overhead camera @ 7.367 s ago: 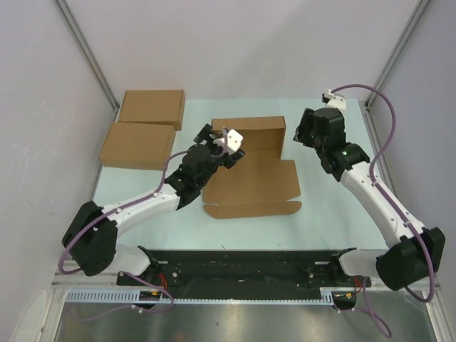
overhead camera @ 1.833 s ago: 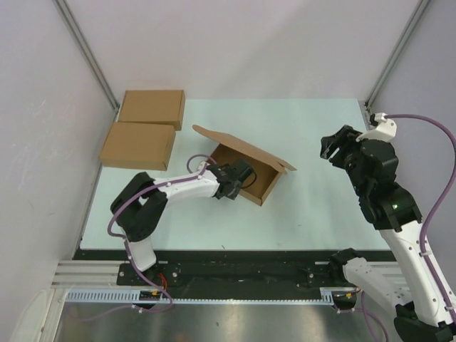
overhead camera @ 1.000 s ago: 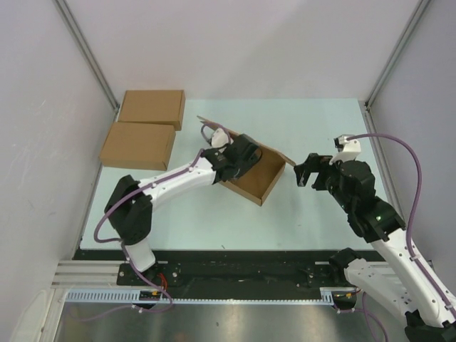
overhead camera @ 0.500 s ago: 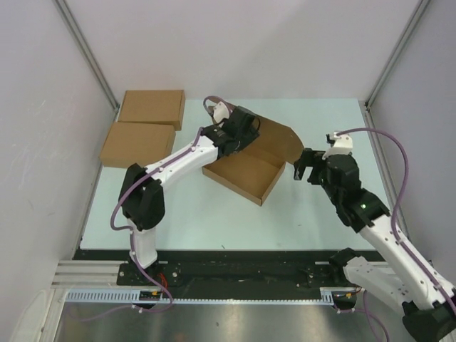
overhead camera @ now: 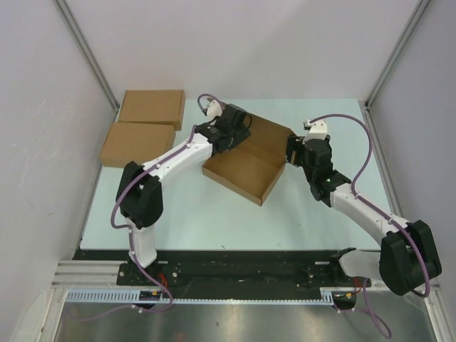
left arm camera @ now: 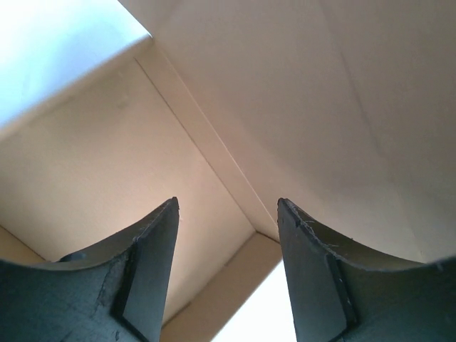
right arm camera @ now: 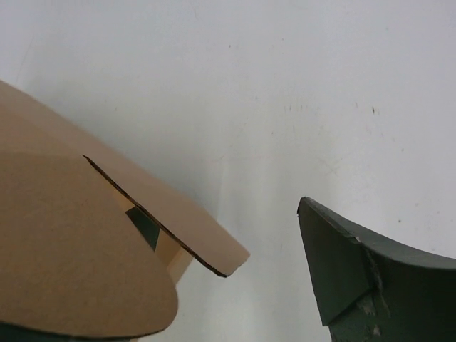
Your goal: Fold the paper box
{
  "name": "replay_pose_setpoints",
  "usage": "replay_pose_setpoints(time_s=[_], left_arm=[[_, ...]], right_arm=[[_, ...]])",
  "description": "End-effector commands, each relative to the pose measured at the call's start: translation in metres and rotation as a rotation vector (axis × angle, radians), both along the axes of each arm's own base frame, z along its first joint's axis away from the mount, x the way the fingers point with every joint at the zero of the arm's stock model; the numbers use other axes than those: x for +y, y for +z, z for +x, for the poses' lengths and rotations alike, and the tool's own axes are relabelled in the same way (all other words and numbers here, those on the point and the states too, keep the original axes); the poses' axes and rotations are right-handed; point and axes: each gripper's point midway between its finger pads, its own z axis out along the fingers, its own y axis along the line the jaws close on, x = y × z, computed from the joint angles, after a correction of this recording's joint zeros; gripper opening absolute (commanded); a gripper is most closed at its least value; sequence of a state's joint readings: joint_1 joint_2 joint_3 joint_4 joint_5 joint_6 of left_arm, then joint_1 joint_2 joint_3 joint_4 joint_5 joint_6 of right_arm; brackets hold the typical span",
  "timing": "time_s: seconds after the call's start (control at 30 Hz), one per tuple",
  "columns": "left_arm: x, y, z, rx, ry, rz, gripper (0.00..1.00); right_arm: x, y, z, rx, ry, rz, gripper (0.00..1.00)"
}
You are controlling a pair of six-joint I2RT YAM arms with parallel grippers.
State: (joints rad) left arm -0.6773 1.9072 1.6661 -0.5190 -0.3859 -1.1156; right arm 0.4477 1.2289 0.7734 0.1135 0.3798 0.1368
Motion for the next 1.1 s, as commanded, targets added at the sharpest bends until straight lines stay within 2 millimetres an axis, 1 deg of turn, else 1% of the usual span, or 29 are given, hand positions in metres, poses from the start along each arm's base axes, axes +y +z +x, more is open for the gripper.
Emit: replay_pose_setpoints(time_s=[0.0,0.03,0.07,0.1,0.13,0.17,0.2,0.23,0.27,0.3,0.33,0.37,0.4,0.43,0.47,0.5,0.53,0.57,0.63,0.67,0.7,0.73,0.77,0.83,0.87,0.93,0.97,1.0,1.07], left_arm=[[0.012,0.023,0.005,-0.057,-0.017,0.023,0.62],[0.017,0.032,0.003,-0.071,-0.017,0.017,0.62],[0.021,0.026,-0.001,-0.068,-0.019,0.027,0.62],[0.026,0.028,-0.003,-0.08,-0.03,0.047,0.62],[0.033,0.045,-0.005,-0.127,-0.017,0.04,0.62],[0.042,0.034,-0.011,-0.121,-0.014,0.063,0.62],[0.051,0.051,-0.017,-0.17,-0.021,0.069,0.61],[0.056,0.061,-0.016,-0.229,-0.008,0.068,0.62],[0.07,0.042,-0.024,-0.221,-0.001,0.115,0.62],[0.086,0.06,-0.031,-0.282,0.015,0.122,0.62],[0.104,0.043,-0.036,-0.298,0.068,0.154,0.62],[0.115,0.042,-0.04,-0.318,0.097,0.151,0.61],[0.133,0.051,-0.043,-0.355,0.141,0.132,0.61],[0.145,0.034,-0.047,-0.358,0.165,0.138,0.6],[0.155,0.034,-0.048,-0.37,0.191,0.127,0.59],[0.169,0.027,-0.044,-0.371,0.234,0.128,0.58],[0.177,0.019,-0.043,-0.361,0.257,0.133,0.57],[0.18,0.007,-0.039,-0.344,0.255,0.155,0.53],[0.182,-0.002,-0.025,-0.338,0.257,0.154,0.51],[0.178,-0.023,-0.018,-0.295,0.239,0.165,0.5],[0.18,-0.03,-0.012,-0.276,0.25,0.167,0.5],[0.178,-0.03,-0.004,-0.279,0.252,0.154,0.49],[0.177,-0.044,0.001,-0.254,0.243,0.168,0.48],[0.172,-0.041,0.013,-0.275,0.238,0.146,0.48],[0.169,-0.05,0.017,-0.26,0.221,0.154,0.47],[0.158,-0.051,0.023,-0.267,0.18,0.131,0.46],[0.154,-0.061,0.023,-0.25,0.157,0.129,0.44],[0.15,-0.062,0.023,-0.252,0.141,0.113,0.44],[0.147,-0.073,0.015,-0.231,0.131,0.085,0.42]], right_arm=[[0.001,0.031,0.023,-0.138,0.02,0.044,0.79],[0.003,0.03,0.025,-0.137,0.029,0.051,0.74],[0.003,0.028,0.026,-0.135,0.032,0.053,0.73],[0.004,0.029,0.027,-0.138,0.039,0.057,0.71],[0.005,0.028,0.027,-0.138,0.043,0.061,0.7],[0.007,0.028,0.027,-0.139,0.047,0.064,0.7],[0.007,0.029,0.027,-0.14,0.048,0.066,0.7],[0.008,0.03,0.027,-0.142,0.053,0.072,0.7],[0.008,0.032,0.026,-0.146,0.054,0.07,0.7],[0.009,0.034,0.026,-0.151,0.058,0.071,0.7],[0.009,0.033,0.025,-0.149,0.061,0.068,0.7],[0.011,0.034,0.024,-0.149,0.068,0.065,0.69],[0.01,0.033,0.024,-0.148,0.064,0.064,0.67],[0.01,0.034,0.023,-0.151,0.064,0.063,0.65],[0.011,0.033,0.023,-0.151,0.068,0.063,0.63],[0.01,0.031,0.023,-0.148,0.068,0.06,0.58],[0.011,0.029,0.024,-0.147,0.071,0.059,0.55],[0.011,0.028,0.025,-0.145,0.072,0.061,0.52],[0.013,0.024,0.026,-0.136,0.075,0.061,0.48],[0.014,0.023,0.026,-0.135,0.077,0.064,0.46],[0.015,0.021,0.026,-0.13,0.08,0.067,0.42],[0.015,0.021,0.027,-0.13,0.082,0.067,0.41],[0.016,0.021,0.026,-0.13,0.083,0.069,0.4],[0.017,0.021,0.026,-0.13,0.086,0.068,0.36],[0.017,0.022,0.026,-0.131,0.088,0.069,0.35],[0.019,0.021,0.025,-0.13,0.095,0.072,0.3],[0.021,0.02,0.025,-0.129,0.099,0.073,0.28],[0.021,0.02,0.026,-0.129,0.102,0.076,0.26],[0.021,0.021,0.027,-0.132,0.102,0.089,0.23]])
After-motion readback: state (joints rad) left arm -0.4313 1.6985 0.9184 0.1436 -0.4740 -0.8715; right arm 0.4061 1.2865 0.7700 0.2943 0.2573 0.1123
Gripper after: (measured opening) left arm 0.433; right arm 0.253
